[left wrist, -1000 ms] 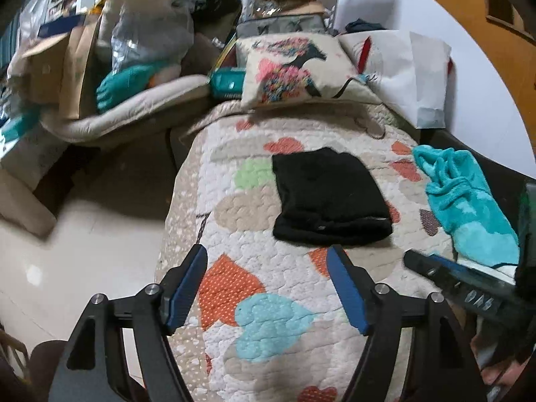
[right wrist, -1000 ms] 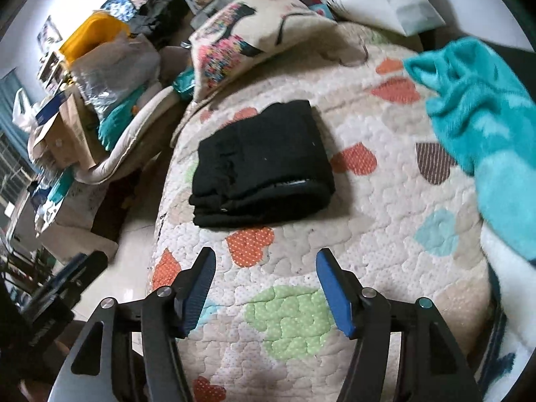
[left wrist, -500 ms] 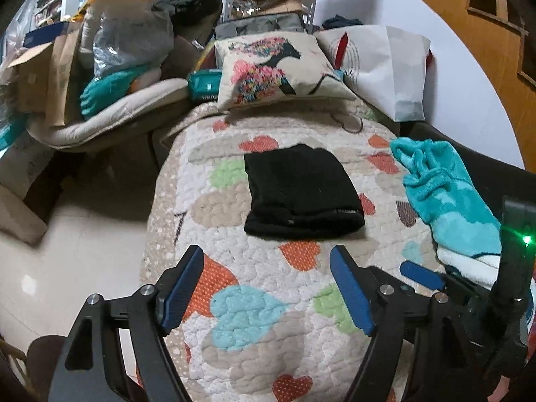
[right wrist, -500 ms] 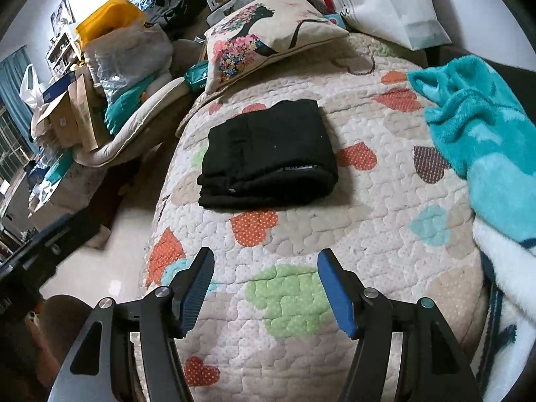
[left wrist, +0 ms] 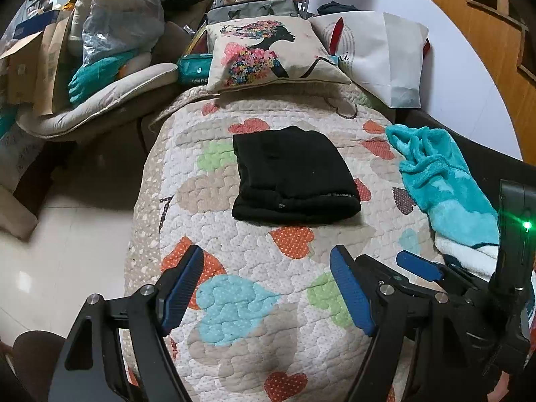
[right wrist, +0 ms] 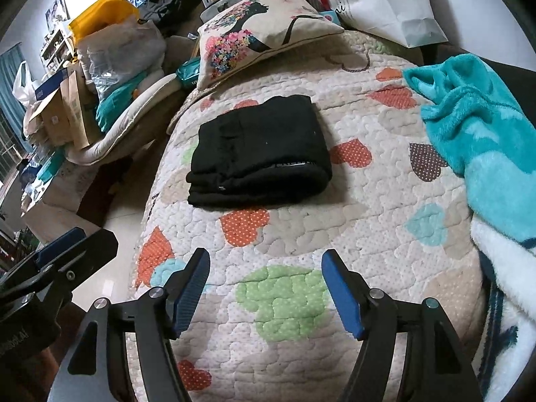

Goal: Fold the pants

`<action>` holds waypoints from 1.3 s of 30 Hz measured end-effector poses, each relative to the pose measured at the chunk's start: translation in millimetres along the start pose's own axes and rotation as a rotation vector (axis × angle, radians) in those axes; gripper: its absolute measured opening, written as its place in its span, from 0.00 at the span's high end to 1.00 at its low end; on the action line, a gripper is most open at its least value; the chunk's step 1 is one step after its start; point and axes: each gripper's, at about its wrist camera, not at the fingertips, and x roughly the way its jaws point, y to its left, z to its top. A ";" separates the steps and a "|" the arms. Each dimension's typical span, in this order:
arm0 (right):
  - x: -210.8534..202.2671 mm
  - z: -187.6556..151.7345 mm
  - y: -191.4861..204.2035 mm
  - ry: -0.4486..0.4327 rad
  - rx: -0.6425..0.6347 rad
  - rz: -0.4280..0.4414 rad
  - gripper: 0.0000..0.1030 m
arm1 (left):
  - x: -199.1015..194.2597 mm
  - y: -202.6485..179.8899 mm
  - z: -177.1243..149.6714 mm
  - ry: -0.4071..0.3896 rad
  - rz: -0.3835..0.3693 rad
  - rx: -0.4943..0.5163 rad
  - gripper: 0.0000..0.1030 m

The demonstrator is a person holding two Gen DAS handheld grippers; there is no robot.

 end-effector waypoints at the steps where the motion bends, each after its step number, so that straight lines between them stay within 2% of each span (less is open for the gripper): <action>1: 1.0 -0.3 0.0 0.003 0.000 -0.001 0.27 | 1.3 0.6 -0.4 0.003 -0.002 -0.002 0.25; 29: 19.0 -5.6 3.1 0.065 -0.007 -0.024 0.23 | 17.5 10.4 -3.1 0.048 -0.019 -0.022 0.25; 33: 18.9 -5.6 4.3 0.064 -0.009 -0.024 0.23 | 9.5 10.2 -2.2 -0.014 0.029 -0.012 0.25; 36: 17.4 -5.4 4.9 0.057 -0.015 -0.027 0.23 | -7.1 11.2 -0.6 -0.122 0.099 -0.004 0.25; 39: 14.7 -4.8 5.1 0.046 -0.019 -0.033 0.22 | -22.3 14.3 3.5 -0.196 0.111 -0.025 0.14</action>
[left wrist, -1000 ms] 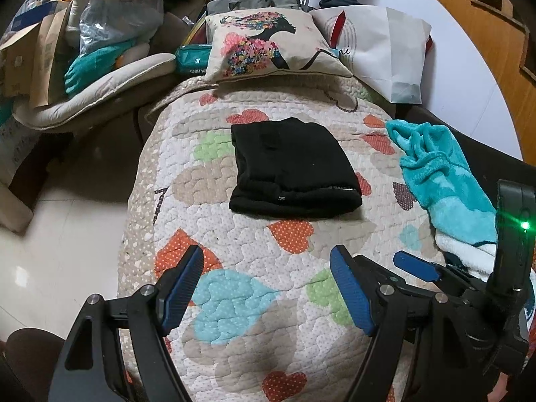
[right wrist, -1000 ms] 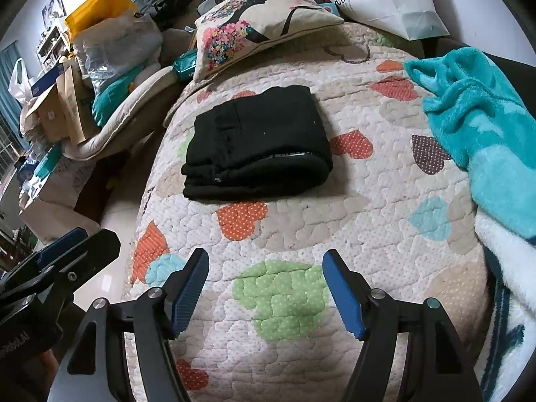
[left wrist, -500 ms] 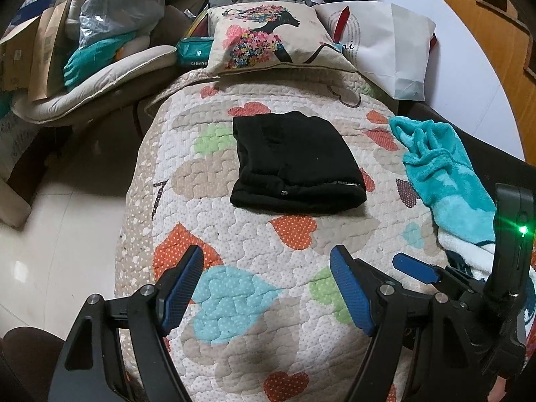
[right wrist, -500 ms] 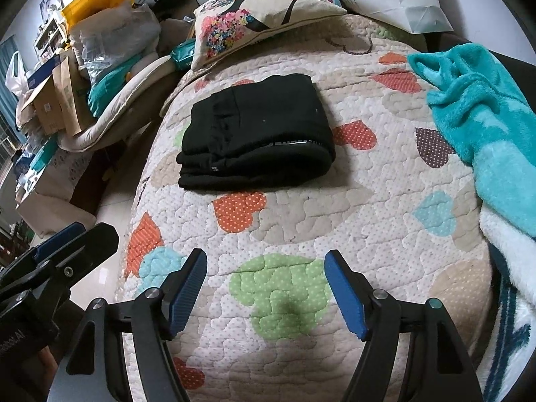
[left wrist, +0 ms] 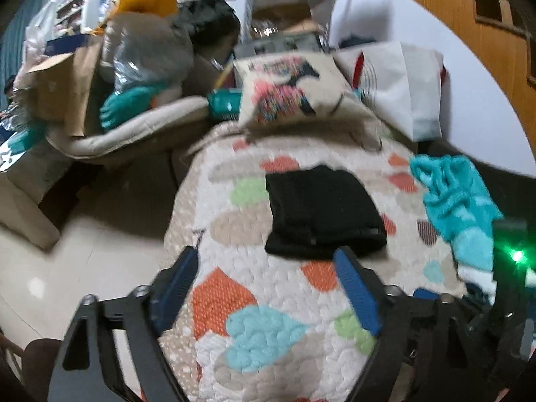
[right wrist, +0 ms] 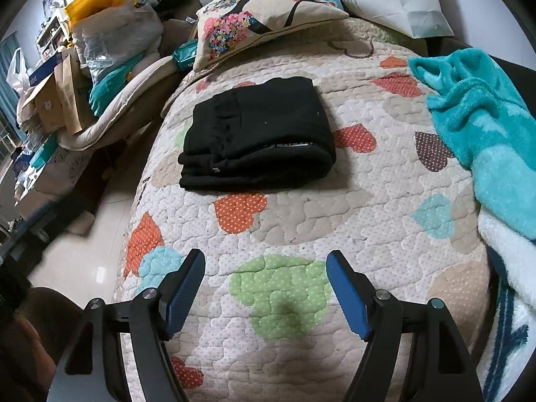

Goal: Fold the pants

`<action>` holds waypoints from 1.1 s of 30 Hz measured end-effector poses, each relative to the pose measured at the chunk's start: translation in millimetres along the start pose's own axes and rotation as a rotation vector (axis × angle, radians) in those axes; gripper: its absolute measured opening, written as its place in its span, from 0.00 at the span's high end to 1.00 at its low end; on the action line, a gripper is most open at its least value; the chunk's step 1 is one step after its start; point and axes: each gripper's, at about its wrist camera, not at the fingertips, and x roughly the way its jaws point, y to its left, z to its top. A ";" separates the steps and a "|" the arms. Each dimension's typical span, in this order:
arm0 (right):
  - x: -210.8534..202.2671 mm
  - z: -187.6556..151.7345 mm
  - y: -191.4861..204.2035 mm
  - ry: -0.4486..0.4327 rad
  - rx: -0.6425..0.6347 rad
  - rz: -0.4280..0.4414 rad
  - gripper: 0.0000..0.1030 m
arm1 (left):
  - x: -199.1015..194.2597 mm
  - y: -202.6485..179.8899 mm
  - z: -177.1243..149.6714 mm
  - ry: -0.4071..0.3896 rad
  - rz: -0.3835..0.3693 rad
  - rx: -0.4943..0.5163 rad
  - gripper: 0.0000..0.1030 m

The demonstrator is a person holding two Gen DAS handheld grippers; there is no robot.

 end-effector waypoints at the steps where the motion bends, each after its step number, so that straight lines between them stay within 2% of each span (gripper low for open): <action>1: -0.8 0.2 0.2 -0.002 -0.001 -0.001 0.22 | -3.2 2.1 2.2 -0.015 -0.001 -0.011 0.13; 5: -6.5 0.5 2.5 -0.020 -0.017 -0.005 0.22 | -19.0 6.7 10.1 -0.085 0.042 -0.041 0.09; 7: -9.9 0.4 4.9 -0.032 -0.029 -0.008 0.22 | -25.6 8.5 14.1 -0.099 0.066 -0.047 0.05; 10: -15.6 0.3 9.3 -0.053 -0.050 -0.010 0.22 | -33.0 8.4 17.6 -0.106 0.079 -0.044 0.05; 16: -24.2 -1.5 12.9 -0.078 -0.067 -0.006 0.21 | -46.5 6.1 19.2 -0.130 0.073 -0.033 0.05; 27: -33.5 -6.4 12.4 -0.096 -0.067 0.005 0.20 | -57.5 -2.9 17.2 -0.120 0.063 -0.017 0.05; 33: -38.3 -8.5 12.9 -0.105 -0.072 0.010 0.19 | -70.3 -5.4 18.1 -0.169 0.060 -0.012 0.05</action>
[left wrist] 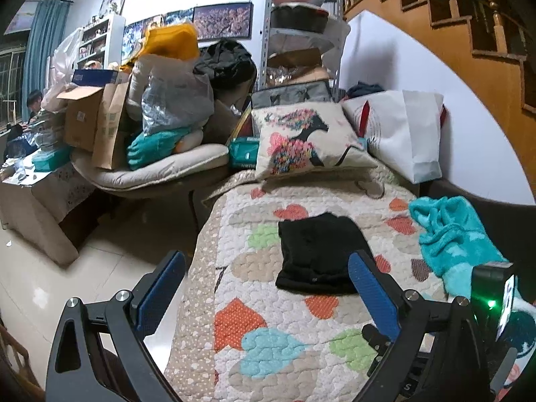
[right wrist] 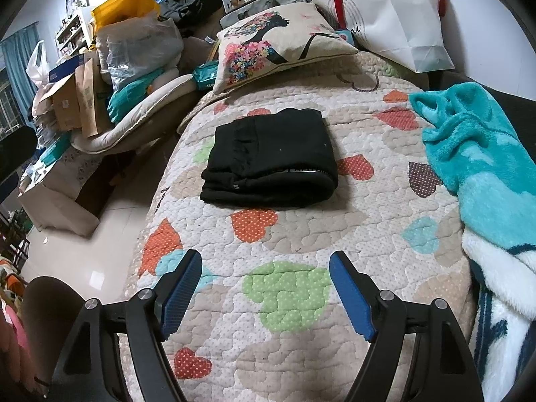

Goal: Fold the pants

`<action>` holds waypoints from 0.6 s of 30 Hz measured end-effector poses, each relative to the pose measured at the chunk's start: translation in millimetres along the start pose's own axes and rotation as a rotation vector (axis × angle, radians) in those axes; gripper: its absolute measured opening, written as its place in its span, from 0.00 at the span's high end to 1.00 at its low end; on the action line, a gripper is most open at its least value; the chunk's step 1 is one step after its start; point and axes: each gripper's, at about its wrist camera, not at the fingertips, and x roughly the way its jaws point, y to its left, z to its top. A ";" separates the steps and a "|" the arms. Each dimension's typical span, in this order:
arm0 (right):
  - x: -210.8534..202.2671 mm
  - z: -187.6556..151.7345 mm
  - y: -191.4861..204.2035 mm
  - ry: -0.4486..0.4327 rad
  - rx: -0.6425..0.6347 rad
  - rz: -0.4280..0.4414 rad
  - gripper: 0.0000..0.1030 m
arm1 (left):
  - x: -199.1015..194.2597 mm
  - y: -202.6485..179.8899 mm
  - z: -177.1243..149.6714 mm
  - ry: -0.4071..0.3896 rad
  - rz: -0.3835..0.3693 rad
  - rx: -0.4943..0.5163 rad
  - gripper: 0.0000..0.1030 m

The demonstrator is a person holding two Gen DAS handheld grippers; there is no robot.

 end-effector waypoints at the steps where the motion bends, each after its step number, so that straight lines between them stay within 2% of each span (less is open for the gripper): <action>1: -1.3 -0.3 0.1 -0.003 -0.001 0.001 0.19 | -3.1 0.3 0.9 -0.015 -0.012 -0.004 0.05; 4: -3.8 -1.4 0.3 -0.007 -0.001 0.001 0.19 | -5.5 1.0 1.6 -0.023 -0.055 -0.014 0.00; 9: -5.6 -1.4 -4.7 -0.009 0.007 -0.004 0.19 | 17.9 7.4 -3.8 0.102 -0.144 -0.081 0.00; 18: 2.0 -3.8 -11.3 0.021 0.016 -0.017 0.16 | 62.7 -0.3 -30.4 0.231 -0.126 -0.068 0.00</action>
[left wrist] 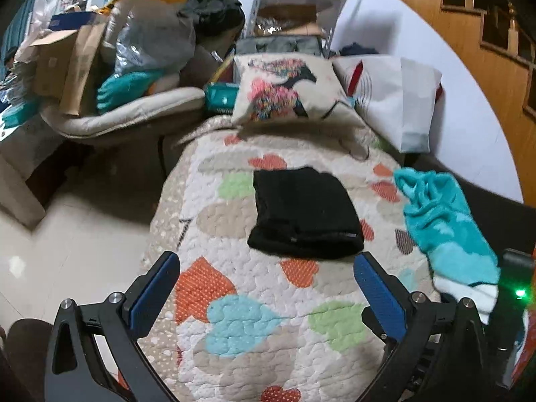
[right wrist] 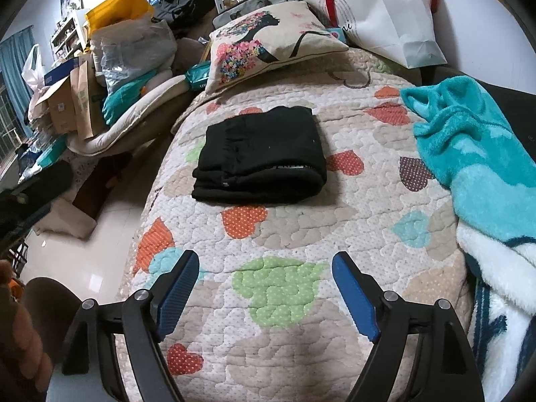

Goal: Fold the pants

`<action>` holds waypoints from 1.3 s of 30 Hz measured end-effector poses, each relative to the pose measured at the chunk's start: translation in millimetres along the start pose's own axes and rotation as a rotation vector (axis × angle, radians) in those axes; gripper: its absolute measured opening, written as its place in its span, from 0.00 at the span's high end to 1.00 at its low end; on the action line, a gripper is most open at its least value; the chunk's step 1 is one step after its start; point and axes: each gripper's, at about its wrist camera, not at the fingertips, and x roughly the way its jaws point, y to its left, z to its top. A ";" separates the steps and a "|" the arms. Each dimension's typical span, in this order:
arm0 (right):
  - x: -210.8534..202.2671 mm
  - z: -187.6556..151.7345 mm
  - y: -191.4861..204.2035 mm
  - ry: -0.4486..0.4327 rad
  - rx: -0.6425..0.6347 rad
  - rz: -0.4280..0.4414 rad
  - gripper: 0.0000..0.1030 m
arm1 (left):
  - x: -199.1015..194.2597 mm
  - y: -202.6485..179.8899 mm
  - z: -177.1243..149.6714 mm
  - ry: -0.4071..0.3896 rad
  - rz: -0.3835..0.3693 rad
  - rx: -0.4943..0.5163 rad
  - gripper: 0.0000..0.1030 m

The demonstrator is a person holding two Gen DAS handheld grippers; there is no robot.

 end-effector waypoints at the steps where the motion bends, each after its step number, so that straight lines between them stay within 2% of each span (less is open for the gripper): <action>1: 1.6 -0.7 -0.3 0.006 -0.001 -0.002 0.16 | 6.8 -1.9 -2.4 0.012 -0.003 0.008 0.00; 9: 23.3 -4.2 -16.1 0.072 0.058 -0.050 0.15 | 70.0 -7.2 -6.2 0.114 -0.058 0.053 0.00; 18: 50.8 -3.6 -26.0 0.120 0.088 -0.117 0.15 | 105.3 15.5 -24.5 0.197 -0.044 0.059 0.00; 22: 60.0 -2.9 -27.6 0.133 0.096 -0.139 0.15 | 112.1 23.4 -25.1 0.244 -0.057 0.016 0.00; 31: 66.4 -2.7 -22.5 0.133 0.052 -0.164 0.15 | 107.3 17.3 -27.2 0.233 -0.035 0.038 0.00; 39: 63.1 -2.5 -12.9 0.111 -0.012 -0.195 0.15 | 111.1 20.5 -30.3 0.258 -0.016 0.024 0.00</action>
